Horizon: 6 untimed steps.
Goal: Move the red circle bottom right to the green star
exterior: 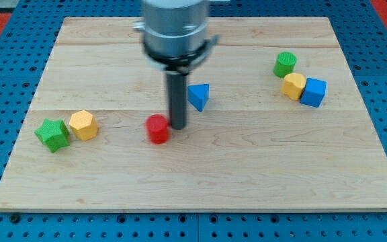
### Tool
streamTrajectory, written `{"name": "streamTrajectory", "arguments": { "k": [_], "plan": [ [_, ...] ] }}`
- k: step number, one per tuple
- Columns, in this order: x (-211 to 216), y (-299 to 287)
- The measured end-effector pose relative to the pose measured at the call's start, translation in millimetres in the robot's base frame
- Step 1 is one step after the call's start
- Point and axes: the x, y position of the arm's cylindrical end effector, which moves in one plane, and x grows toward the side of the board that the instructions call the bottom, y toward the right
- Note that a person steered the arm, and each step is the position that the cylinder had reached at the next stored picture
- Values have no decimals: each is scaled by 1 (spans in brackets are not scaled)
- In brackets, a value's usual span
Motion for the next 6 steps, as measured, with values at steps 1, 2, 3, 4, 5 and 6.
{"name": "streamTrajectory", "arguments": {
  "k": [1,2,3,4,5,6],
  "plan": [
    [0,-79],
    [0,-49],
    [14,-26],
    [28,-95],
    [27,-83],
    [1,17]
  ]
}}
